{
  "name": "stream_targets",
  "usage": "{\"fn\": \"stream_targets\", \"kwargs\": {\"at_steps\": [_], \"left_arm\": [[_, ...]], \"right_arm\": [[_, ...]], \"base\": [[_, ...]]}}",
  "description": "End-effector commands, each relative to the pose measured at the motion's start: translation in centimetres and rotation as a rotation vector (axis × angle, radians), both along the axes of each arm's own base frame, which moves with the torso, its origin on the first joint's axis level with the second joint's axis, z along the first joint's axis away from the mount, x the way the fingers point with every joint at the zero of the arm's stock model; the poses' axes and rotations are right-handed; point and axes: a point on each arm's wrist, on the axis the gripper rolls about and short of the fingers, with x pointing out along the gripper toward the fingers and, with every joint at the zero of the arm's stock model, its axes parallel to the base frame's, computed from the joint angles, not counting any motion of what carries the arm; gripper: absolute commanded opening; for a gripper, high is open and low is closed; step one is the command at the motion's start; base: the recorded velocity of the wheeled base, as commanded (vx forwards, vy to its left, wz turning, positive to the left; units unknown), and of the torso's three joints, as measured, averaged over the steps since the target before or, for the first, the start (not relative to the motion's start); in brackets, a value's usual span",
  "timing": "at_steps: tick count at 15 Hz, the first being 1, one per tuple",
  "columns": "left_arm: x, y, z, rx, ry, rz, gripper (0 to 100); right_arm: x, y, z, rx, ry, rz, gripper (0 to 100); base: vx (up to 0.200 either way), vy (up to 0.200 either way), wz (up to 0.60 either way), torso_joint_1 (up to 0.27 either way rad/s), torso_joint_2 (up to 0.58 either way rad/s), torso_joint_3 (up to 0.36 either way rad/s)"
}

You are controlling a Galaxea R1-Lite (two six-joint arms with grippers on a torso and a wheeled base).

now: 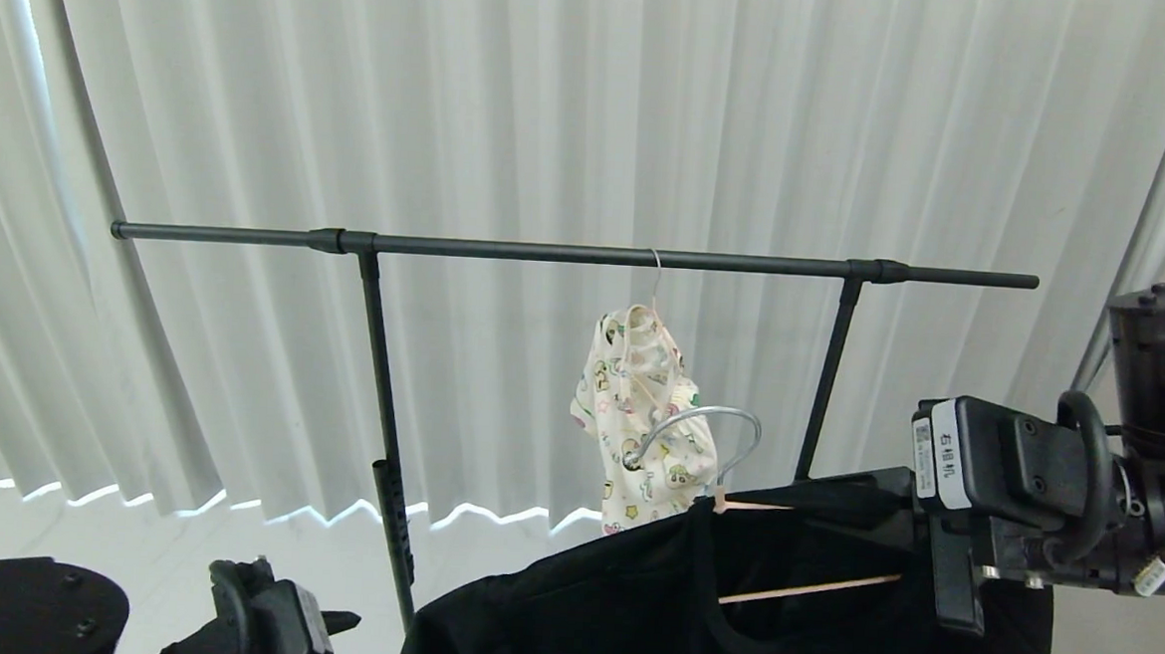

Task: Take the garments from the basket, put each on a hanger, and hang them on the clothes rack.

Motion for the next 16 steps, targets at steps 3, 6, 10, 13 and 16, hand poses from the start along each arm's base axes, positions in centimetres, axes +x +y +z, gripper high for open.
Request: {"fn": "stream_targets", "kwargs": {"at_steps": [3,6,10,13,16], "left_arm": [[1.8,-0.6,-0.6,0.014,0.032,0.034,0],[2.0,-0.1,-1.0,0.023,0.049,0.066,0],[4.1,3.1,-1.5,0.032,0.08,0.313,0],[4.6,5.2,-1.6,0.026,0.083,0.456,0],[4.5,4.7,-0.6,-0.006,0.021,0.418,0]], "right_arm": [[-0.5,0.2,0.3,0.009,-0.014,0.022,0],[-0.5,0.2,0.5,0.024,-0.031,0.019,0],[0.5,-0.7,0.7,0.036,-0.047,-0.041,0],[1.5,-1.7,1.1,0.067,-0.07,-0.111,0],[1.7,-1.6,1.2,0.101,-0.037,-0.14,0]], "base": [[0.0,0.0,0.0,0.0,0.0,0.0],[0.0,0.0,0.0,0.0,0.0,0.0],[0.0,0.0,0.0,0.0,0.0,0.0],[0.0,0.0,0.0,0.0,0.0,0.0],[0.0,0.0,0.0,0.0,0.0,0.0]]}}
